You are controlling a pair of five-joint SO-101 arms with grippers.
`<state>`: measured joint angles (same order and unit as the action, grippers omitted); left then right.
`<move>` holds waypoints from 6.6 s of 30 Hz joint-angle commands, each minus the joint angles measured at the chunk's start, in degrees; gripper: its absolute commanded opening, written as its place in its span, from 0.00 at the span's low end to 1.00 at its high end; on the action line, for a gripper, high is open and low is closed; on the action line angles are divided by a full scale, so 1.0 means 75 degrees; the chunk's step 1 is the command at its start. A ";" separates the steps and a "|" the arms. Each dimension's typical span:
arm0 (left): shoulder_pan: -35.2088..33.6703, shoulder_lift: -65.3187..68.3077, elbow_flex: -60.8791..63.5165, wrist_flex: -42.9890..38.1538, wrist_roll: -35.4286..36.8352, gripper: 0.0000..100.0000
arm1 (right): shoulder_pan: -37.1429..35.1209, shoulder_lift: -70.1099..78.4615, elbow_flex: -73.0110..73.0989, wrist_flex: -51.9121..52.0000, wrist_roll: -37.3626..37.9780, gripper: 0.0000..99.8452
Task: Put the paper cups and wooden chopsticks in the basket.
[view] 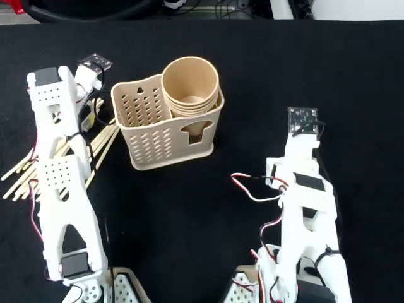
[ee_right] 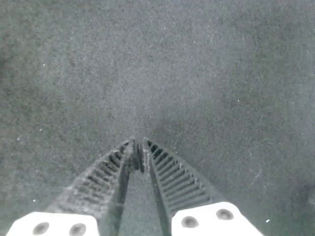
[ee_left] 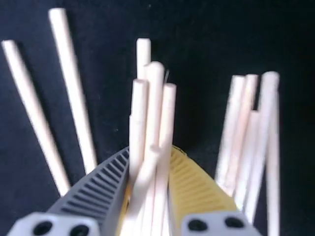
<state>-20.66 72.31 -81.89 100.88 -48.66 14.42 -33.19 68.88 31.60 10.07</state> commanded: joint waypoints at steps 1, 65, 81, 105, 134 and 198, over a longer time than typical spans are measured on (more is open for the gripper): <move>-0.0451 -0.0516 -0.0182 0.0000 0.0176 0.05 | -0.0023 -0.0018 -0.0029 -0.0141 0.0035 0.02; 0.0217 -0.7291 -0.0252 -0.0012 0.5802 0.03 | -0.0047 -0.0006 -0.0029 -0.0152 0.0035 0.02; 0.1588 -0.9975 -0.0264 -0.0551 0.6857 0.03 | -0.0059 -0.0006 -0.0029 -0.0152 0.0035 0.02; 0.3030 -0.8240 -0.0264 -0.1465 0.8264 0.03 | -0.0047 -0.0006 -0.0018 -0.0152 0.0047 0.02; 0.2925 -0.6119 -0.1823 -0.0223 0.8275 0.03 | -0.0023 -0.0018 -0.0029 -0.0152 0.0059 0.02; 0.2854 -1.5555 0.5492 -0.1582 0.7619 0.03 | -0.0023 -0.0018 -0.0029 -0.0152 0.0047 0.02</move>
<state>1.14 -33.89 -49.45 94.29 7.25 14.42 -33.19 68.88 31.43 10.07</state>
